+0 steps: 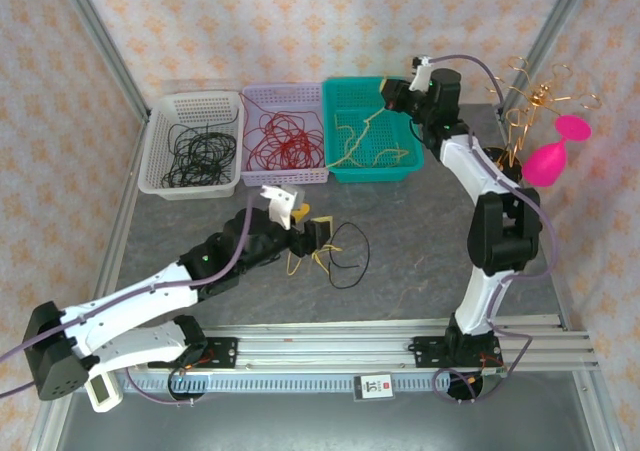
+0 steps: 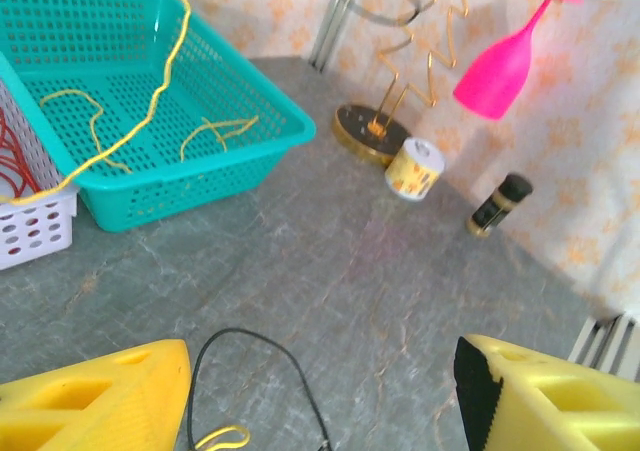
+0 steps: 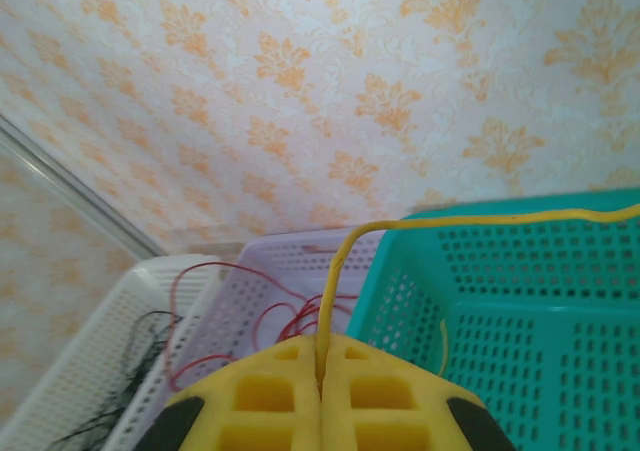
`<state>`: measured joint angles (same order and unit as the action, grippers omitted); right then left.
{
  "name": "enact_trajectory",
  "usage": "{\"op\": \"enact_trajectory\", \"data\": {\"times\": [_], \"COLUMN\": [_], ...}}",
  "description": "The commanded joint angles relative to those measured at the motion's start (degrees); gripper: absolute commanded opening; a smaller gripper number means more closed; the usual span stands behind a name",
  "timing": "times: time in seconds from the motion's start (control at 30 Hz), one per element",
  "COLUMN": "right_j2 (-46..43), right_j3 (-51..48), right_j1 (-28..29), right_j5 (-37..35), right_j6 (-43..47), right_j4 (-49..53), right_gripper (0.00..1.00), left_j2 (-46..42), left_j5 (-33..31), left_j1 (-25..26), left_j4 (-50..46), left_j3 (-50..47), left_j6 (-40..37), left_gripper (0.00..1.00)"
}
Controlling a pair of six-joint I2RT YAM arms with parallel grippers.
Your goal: Untangle the cables
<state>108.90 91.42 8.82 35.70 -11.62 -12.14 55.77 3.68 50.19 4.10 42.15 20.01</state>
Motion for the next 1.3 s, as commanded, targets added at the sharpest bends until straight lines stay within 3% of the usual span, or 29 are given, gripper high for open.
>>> {"op": "enact_trajectory", "data": {"times": [0.0, 0.33, 0.5, 0.67, 0.8, 0.93, 1.03, 1.13, 1.27], "right_j2": [3.97, 17.96, 21.71, 22.62, 16.93, 10.62, 7.07, 1.91, -4.59], "right_j3": [5.98, 23.34, 28.21, 38.92, 37.77, 32.29, 31.02, 26.81, 21.5], "right_j1": [0.66, 1.63, 1.43, -0.21, -0.29, -1.12, -1.17, -0.76, 1.02], "right_j5": [-5.68, -13.46, -18.73, -12.96, 0.55, 20.86, 32.84, 41.78, 47.57], "right_j6": [8.12, 13.03, 8.17, 0.16, 4.03, 6.8, 9.28, 10.96, 11.19], "right_j4": [-1.83, 8.17, 13.1, 23.51, 22.71, 19.59, 22.98, 23.87, 22.86], "right_gripper": [0.03, 0.03, 0.0, 0.0, 0.0, 0.0, 0.0, 0.0, 0.0], "left_j2": [-2.01, -1.9, 0.01, 0.76, 0.91, 2.95, 7.96, 13.12, 18.19], "left_j5": [-1.68, -2.63, -1.43, -1.51, 1.47, 12.76, 20.54, 27.82, 37.3], "left_j1": [-0.27, -0.54, -0.62, -0.71, -5.7, -14.6, -17.73, -18.61, -19.3], "left_j4": [-2.57, -2.48, -1.91, -2.17, -3.56, -4.05, -6.55, -5.3, 0.11], "left_j3": [-0.98, -1.81, -1.82, -1.81, 0.3, 7.29, 15.76, 20.58, 23.11], "left_j6": [2.32, 3.81, 3.98, 3.64, 6.24, 3.54, -1.57, -6.47, -10.42], "left_gripper": [0.72, 0.72, 0.72, 0.72, 0.71, 0.71, 0.72, 0.72, 0.76]}}
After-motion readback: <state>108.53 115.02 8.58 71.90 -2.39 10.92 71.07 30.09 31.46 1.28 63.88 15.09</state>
